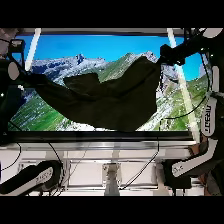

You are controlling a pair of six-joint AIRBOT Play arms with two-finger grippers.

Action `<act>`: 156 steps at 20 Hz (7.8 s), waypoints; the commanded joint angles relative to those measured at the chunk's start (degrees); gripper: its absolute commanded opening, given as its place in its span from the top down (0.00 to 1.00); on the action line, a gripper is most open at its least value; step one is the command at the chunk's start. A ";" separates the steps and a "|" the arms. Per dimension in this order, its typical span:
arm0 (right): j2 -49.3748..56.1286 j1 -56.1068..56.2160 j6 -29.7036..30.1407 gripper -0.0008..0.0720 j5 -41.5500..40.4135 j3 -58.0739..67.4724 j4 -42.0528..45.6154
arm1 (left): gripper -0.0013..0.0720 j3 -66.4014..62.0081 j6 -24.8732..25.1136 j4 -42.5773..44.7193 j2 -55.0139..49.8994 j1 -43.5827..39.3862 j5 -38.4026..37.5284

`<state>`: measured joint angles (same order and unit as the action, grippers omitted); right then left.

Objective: Fold the clothes and pants, and hang the long-sleeved shirts on hangers.

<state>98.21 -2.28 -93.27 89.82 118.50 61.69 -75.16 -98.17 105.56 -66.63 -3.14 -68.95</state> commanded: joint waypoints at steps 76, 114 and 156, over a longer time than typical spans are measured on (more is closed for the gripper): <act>12.39 -7.23 7.78 0.95 1.57 -1.97 -12.68 | 0.97 0.04 1.46 1.77 -0.28 0.37 -2.03; 5.77 -9.38 -0.07 0.95 -5.88 -1.14 -9.97 | 0.98 -1.07 -4.50 6.32 4.74 8.79 5.55; 8.52 -20.09 8.28 0.96 -6.38 -6.27 -4.98 | 0.97 10.47 -1.73 0.63 4.66 9.79 4.33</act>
<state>106.72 -17.85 -91.85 74.46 115.24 64.75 -64.75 -103.02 112.18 -62.98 6.59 -67.37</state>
